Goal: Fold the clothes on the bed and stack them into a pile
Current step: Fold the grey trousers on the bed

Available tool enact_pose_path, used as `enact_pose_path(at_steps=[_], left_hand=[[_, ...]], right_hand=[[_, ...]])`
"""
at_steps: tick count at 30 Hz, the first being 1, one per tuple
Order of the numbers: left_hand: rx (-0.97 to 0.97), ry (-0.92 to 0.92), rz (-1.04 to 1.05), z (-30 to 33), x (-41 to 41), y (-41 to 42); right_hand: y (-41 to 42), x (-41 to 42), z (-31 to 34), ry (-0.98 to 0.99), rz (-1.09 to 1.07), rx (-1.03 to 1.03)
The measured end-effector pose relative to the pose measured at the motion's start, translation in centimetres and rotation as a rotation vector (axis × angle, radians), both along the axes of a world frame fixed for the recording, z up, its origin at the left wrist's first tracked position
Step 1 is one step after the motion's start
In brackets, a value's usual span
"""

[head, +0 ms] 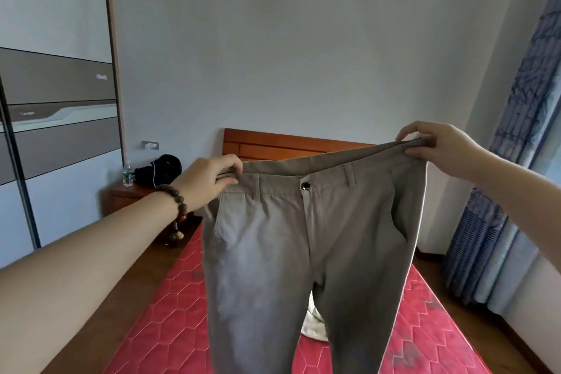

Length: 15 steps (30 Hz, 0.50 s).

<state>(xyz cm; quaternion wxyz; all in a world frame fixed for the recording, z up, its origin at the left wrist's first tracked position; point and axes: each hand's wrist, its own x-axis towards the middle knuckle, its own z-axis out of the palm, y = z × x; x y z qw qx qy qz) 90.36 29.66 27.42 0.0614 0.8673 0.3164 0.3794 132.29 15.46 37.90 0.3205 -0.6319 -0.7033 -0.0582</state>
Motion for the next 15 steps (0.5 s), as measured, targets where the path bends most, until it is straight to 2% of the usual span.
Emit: enact_pose_path(at_steps=[4,9,15], left_hand=[[-0.15,0.051,-0.004,1.1,-0.7,1.1],[-0.332,0.147,-0.13,2.0,-1.4,1.8],[-0.307,0.217,-0.11,2.4,-1.5,2.2]], right_hand=[[-0.6,0.4,0.1,0.045,0.104,-0.115],[-1.4,1.3,-0.2,0.153,0.211,-0.248],[-1.5,2.5,-0.4,0.073,0.179,-0.33]])
